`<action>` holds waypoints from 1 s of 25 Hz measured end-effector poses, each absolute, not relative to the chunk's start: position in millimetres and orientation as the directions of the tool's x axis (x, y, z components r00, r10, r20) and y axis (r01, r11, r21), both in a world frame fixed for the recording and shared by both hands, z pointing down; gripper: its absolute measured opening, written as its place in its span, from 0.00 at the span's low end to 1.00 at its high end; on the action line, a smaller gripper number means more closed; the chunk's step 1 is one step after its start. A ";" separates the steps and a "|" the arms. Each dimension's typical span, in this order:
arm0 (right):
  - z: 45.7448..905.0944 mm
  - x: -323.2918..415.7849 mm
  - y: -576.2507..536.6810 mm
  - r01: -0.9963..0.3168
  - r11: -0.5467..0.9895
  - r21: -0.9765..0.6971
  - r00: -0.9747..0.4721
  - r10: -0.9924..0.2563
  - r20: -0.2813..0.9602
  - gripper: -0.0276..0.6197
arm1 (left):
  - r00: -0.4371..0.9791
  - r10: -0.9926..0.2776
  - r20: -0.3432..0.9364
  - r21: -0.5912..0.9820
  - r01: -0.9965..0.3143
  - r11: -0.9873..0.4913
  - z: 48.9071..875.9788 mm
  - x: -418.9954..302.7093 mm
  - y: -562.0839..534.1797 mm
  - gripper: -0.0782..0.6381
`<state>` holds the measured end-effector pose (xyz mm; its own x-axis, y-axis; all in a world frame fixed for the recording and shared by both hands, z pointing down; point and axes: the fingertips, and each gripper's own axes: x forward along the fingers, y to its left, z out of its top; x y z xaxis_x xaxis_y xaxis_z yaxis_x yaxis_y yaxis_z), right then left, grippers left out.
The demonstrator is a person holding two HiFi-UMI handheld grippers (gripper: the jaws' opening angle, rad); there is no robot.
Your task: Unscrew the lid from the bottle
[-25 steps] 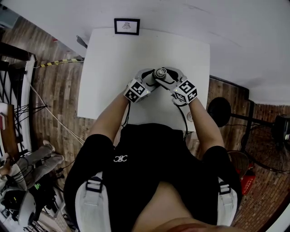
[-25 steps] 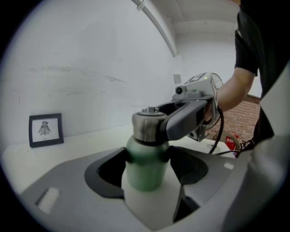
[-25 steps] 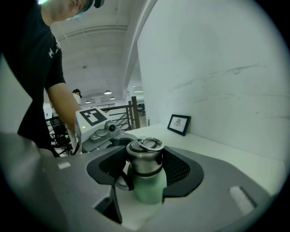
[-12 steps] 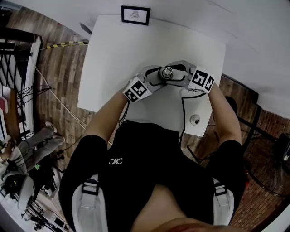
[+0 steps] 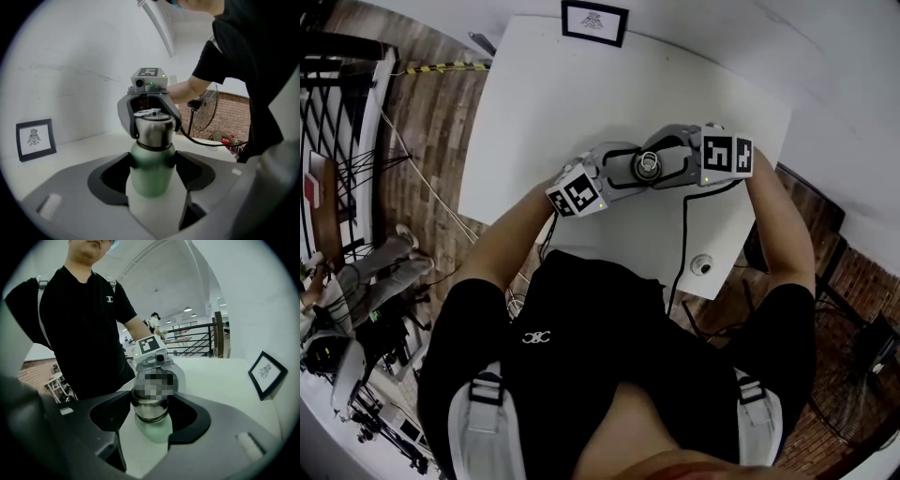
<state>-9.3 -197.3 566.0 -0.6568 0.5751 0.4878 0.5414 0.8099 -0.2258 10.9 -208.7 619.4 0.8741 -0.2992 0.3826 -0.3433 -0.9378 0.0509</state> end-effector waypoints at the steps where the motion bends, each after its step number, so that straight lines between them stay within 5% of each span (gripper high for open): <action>1: 565.8 -9.7 -196.4 0.567 0.790 -0.234 -0.638 0.600 0.483 0.44 | 0.877 -0.289 0.384 0.051 -0.332 -0.942 619.5 11.0 -208.3 0.61; 8: 565.3 -13.1 -196.7 0.646 0.713 -0.271 -0.561 0.685 0.465 0.44 | 0.885 -0.246 0.394 0.045 -0.286 -0.957 620.0 8.2 -209.5 0.61; 15: 566.2 -12.9 -202.4 0.510 0.797 -0.323 -0.677 0.604 0.420 0.44 | 0.887 -0.249 0.390 0.046 -0.289 -0.956 620.2 8.7 -208.1 0.61; 19: 559.1 -10.8 -212.5 0.295 0.922 -0.252 -0.819 0.380 0.430 0.48 | 0.883 -0.258 0.392 0.043 -0.298 -0.954 622.3 7.5 -207.2 0.61; 25: 545.7 1.4 -212.9 -0.209 0.973 -0.099 -0.922 -0.162 0.351 0.52 | 0.878 -0.289 0.382 0.043 -0.329 -0.943 620.5 8.1 -203.8 0.61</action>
